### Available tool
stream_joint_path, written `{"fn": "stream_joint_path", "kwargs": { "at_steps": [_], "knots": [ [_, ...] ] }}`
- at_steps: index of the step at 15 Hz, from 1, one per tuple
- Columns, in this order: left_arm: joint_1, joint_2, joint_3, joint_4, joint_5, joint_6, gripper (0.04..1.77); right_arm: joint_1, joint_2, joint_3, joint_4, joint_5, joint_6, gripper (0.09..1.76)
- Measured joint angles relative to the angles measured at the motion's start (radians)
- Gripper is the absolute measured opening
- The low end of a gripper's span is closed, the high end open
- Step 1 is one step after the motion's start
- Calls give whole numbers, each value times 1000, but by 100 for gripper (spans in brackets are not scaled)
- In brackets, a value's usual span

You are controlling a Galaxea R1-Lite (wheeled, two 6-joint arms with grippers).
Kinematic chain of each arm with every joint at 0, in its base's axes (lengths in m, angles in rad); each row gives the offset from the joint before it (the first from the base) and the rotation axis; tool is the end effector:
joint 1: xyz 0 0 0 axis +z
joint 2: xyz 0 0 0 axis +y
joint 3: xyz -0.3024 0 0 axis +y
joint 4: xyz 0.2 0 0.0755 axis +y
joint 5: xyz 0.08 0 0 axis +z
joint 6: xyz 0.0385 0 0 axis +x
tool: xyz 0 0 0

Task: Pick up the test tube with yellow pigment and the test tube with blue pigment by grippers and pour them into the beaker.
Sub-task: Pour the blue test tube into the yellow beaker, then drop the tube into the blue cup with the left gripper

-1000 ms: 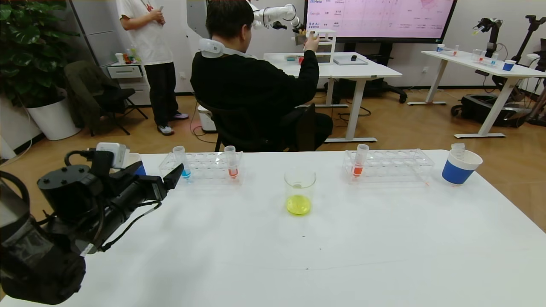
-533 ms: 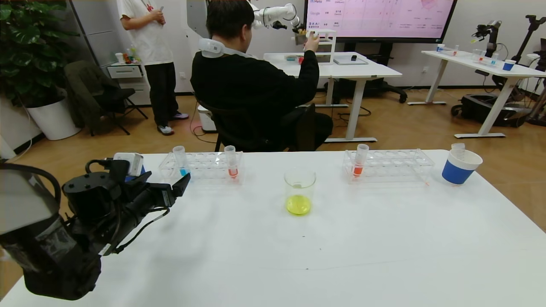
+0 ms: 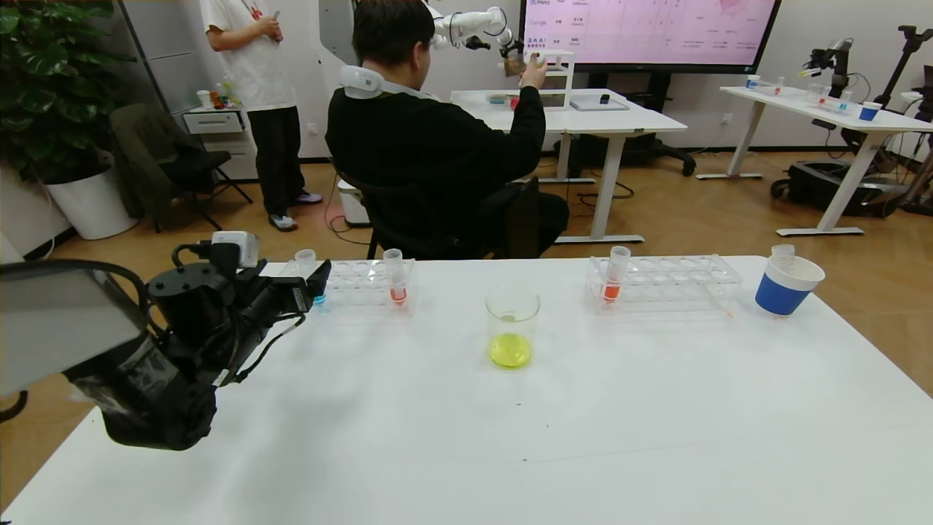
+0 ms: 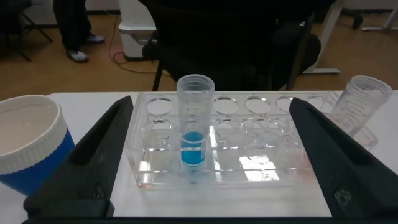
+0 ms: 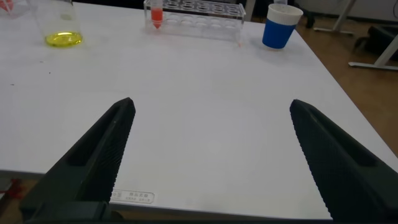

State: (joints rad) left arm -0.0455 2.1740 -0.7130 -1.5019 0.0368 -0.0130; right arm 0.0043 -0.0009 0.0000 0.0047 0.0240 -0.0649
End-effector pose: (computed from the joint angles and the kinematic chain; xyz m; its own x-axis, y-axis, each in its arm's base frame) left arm 0.3865 -0.0162 0.0634 0.9991 -0.0087 0.0409 0.0093 0.9999 -0.0145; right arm 0.0160 0.0010 0.0750 0.9996 0.0283 -0.0038 -0.0285 0.9975 -0.0648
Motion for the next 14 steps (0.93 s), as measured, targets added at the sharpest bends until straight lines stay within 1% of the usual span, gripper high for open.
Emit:
{"fn": "stream_joint_path", "kwargs": {
  "at_steps": [3,5,7,9,14],
  "knots": [
    [7,70,-111,49,1,1,175,0,0,0,0,0,0,174],
    [10,111,-169,53,2,1,175,0,0,0,0,0,0,174],
    [12,139,-214,67,17,-1,175,0,0,0,0,0,0,174],
    [13,153,-237,92,20,-2,175,0,0,0,0,0,0,174],
    [15,178,-265,88,23,-3,175,0,0,0,0,0,0,174]
  ]
}}
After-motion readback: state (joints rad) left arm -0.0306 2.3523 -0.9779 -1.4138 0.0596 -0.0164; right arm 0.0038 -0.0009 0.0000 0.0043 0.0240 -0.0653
